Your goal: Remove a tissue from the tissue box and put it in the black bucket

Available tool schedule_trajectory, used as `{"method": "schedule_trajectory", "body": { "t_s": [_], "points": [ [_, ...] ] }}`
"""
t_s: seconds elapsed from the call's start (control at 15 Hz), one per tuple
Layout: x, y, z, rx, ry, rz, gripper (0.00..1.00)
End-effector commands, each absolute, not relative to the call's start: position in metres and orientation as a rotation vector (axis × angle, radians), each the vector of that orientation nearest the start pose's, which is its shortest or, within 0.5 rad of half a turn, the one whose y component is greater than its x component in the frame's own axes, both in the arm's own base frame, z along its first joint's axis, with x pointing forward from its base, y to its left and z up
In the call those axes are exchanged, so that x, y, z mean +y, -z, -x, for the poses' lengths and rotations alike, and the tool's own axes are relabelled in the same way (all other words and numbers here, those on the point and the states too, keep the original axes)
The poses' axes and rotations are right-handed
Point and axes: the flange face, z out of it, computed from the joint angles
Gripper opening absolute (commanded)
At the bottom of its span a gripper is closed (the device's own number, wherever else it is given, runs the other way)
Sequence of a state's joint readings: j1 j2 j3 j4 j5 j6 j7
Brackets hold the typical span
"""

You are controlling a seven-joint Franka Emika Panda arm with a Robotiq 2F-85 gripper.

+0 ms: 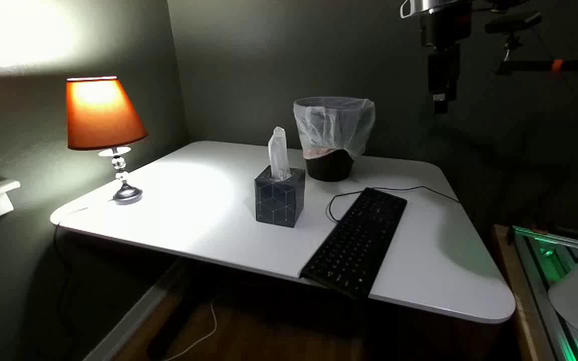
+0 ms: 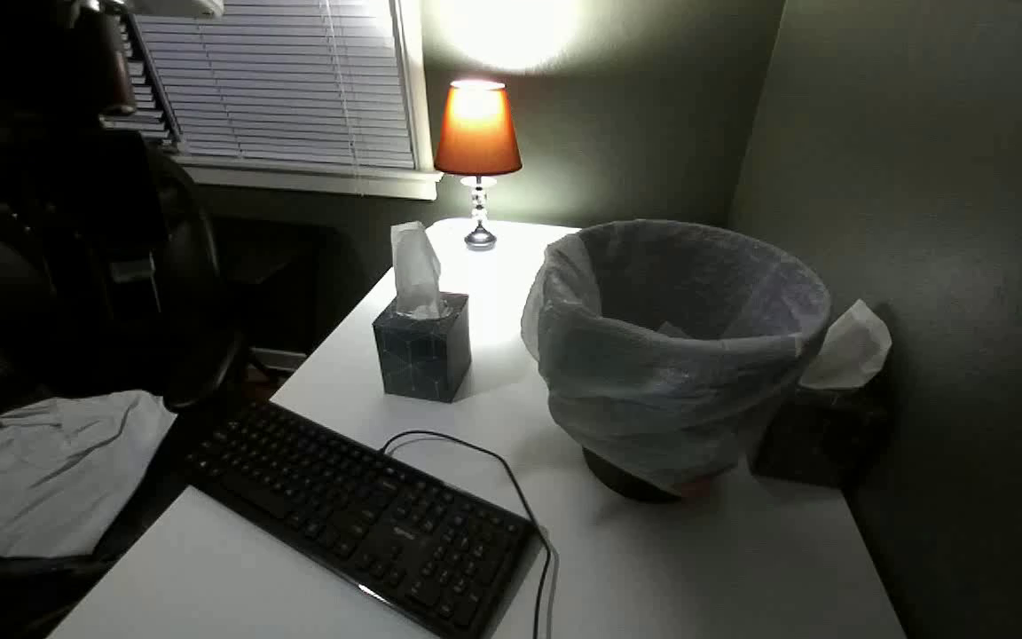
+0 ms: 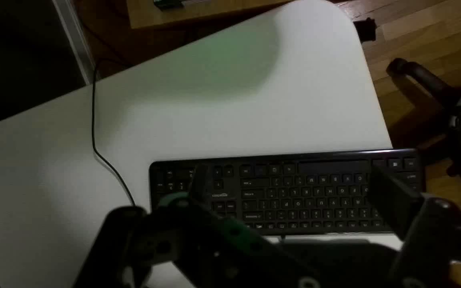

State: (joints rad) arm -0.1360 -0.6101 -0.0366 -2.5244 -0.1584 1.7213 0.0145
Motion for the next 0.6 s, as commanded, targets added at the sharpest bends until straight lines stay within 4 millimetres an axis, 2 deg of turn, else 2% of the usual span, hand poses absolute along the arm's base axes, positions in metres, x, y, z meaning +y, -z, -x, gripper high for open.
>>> {"method": "schedule_trajectory", "body": {
  "t_s": [0.0,0.27,0.4,0.53],
  "points": [
    [-0.074,-0.467,-0.335,0.226,-0.33,3.235,1.0],
    [-0.074,-0.467,-0.335,0.226,-0.33,3.234,1.0],
    [-0.072,-0.468,-0.352,0.174,-0.319,3.255,1.0],
    [-0.074,-0.472,-0.384,0.113,-0.207,3.298,1.0]
  ]
}}
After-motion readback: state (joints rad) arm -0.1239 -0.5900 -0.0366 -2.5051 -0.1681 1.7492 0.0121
